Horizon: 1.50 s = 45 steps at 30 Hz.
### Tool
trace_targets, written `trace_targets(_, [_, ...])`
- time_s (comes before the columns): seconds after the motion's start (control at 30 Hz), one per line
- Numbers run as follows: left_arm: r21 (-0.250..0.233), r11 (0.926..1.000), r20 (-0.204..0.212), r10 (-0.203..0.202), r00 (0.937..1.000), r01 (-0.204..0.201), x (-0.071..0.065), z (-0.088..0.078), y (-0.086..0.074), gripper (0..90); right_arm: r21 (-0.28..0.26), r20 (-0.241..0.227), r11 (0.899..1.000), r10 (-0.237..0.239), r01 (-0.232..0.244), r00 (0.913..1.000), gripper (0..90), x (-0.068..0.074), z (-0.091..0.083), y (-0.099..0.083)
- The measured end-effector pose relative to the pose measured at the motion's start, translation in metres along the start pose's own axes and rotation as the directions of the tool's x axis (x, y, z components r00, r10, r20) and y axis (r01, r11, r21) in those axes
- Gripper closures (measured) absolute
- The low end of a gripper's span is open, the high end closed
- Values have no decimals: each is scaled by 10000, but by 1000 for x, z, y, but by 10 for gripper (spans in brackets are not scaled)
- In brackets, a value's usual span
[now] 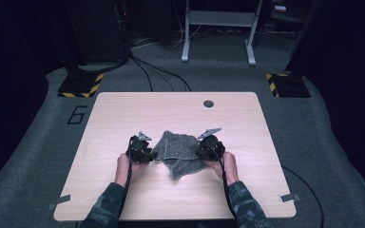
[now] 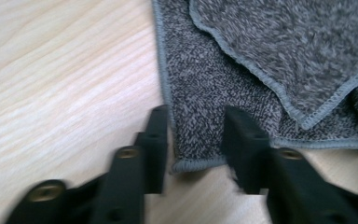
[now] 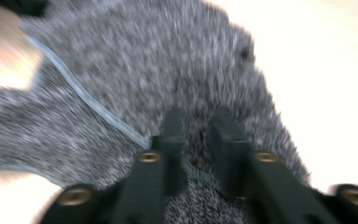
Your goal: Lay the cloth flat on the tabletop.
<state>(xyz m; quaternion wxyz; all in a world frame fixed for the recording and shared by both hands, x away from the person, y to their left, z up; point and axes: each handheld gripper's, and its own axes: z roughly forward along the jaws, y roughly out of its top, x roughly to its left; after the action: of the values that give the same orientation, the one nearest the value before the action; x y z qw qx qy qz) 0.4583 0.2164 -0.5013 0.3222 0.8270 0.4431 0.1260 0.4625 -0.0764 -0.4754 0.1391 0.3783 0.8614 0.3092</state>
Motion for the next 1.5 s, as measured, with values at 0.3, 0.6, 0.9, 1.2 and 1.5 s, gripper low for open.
trace_targets(0.3, [5,9988,-110,-488,9987,488,3,-7,-6,383,-147,-809,9908,-1352,1345,9875,368,42,10,33])
trace_targets(0.6, [299,9984,-513,-462,9976,477,-5,4,-4,390,380,-1040,9720,-2270,2320,9683,332,70,35,42])
trace_targets(0.9, [370,9990,-1045,-223,9943,263,-8,4,-4,531,696,-395,9484,-3074,3095,9508,633,89,54,43])
trace_targets(1.2, [187,9997,-894,-132,9959,149,-14,8,-2,819,382,-260,9614,-2715,2724,9621,876,77,44,44])
trace_targets(1.5, [-167,9997,-989,-195,9949,179,-3,2,-4,876,-1135,-123,9856,-1272,1250,9918,886,37,2,37])
